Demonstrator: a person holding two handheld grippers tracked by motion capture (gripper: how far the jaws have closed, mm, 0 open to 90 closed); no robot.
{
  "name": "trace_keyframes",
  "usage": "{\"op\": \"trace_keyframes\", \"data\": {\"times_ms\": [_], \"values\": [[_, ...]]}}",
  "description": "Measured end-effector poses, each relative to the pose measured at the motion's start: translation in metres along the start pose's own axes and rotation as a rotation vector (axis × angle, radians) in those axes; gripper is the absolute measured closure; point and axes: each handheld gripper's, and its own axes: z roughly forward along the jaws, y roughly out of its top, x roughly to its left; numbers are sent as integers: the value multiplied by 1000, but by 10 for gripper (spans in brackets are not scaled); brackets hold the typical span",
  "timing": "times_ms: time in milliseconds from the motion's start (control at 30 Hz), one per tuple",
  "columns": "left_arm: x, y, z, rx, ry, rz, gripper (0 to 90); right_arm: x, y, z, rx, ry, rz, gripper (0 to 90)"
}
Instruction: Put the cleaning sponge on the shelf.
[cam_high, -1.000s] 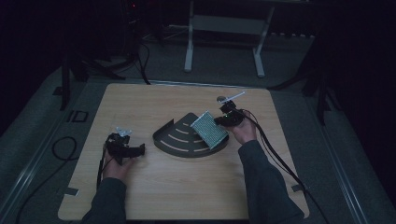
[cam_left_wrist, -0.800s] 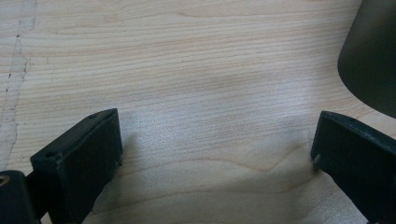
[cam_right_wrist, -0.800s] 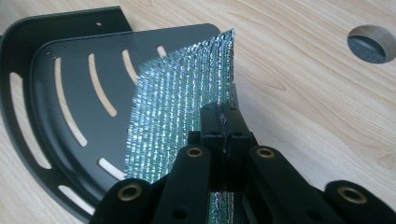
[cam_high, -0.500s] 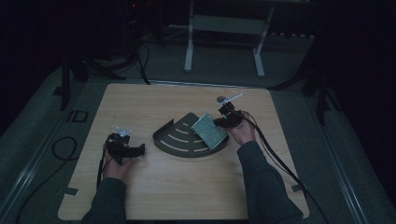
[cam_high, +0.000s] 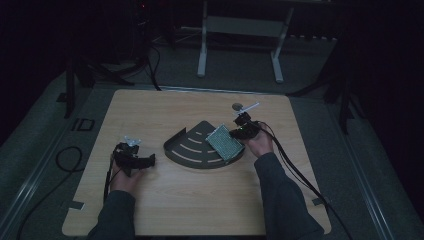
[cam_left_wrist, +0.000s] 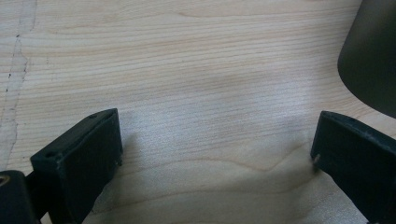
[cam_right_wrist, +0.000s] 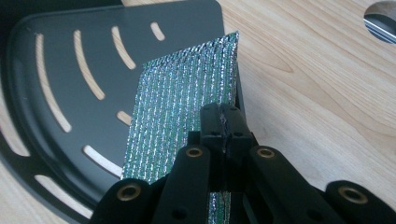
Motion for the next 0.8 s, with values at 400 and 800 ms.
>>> {"op": "trace_keyframes", "data": {"times_ms": [400, 800], "values": [[0, 0, 0, 0, 0, 0, 23, -1, 0, 2, 1, -52, -16, 856], [0, 0, 0, 0, 0, 1, 23, 1, -1, -1, -4, -49, -19, 816]]}}
